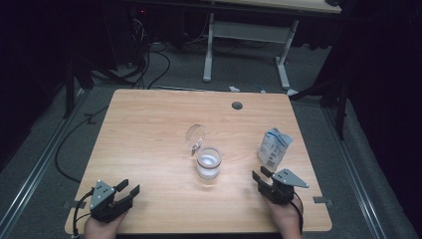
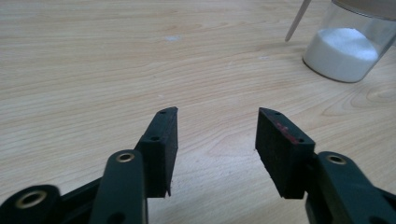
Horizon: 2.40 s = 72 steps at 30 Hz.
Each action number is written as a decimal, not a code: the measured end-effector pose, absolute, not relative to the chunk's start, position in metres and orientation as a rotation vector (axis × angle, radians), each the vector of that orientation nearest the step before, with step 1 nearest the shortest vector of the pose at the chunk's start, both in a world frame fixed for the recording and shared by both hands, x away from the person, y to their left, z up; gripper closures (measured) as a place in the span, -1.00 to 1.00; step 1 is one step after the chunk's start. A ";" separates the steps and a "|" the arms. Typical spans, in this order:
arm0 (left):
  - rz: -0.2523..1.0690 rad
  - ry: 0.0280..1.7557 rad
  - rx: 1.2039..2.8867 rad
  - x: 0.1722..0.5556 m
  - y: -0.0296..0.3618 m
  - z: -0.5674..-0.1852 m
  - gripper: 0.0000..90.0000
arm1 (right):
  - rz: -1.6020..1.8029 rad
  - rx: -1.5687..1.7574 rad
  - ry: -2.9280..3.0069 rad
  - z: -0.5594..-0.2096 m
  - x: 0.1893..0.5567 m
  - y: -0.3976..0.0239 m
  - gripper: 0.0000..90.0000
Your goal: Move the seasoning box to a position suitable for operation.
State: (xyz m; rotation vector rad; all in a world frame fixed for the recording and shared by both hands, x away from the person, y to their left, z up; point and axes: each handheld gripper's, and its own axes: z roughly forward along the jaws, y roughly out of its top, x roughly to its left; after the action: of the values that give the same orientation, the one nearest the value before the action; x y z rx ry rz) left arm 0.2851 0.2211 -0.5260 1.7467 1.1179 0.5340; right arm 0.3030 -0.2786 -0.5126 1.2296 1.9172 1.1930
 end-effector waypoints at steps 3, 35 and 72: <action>0.540 1.101 1.774 0.291 0.210 -0.525 0.17 | 1.220 1.214 1.937 -0.512 0.313 -0.270 0.36; 0.463 1.084 1.702 0.395 0.101 -0.476 0.97 | 1.232 1.136 2.062 -0.505 0.330 -0.215 1.00; 0.427 0.967 1.691 0.387 0.067 -0.462 1.00 | 1.232 1.014 2.131 -0.508 0.325 -0.182 0.99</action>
State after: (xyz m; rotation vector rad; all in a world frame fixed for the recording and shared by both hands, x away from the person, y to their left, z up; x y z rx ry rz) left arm 0.3868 0.0667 -0.4623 1.6908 0.9673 0.4267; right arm 0.3254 -0.1818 -0.5083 1.0143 2.1310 1.2319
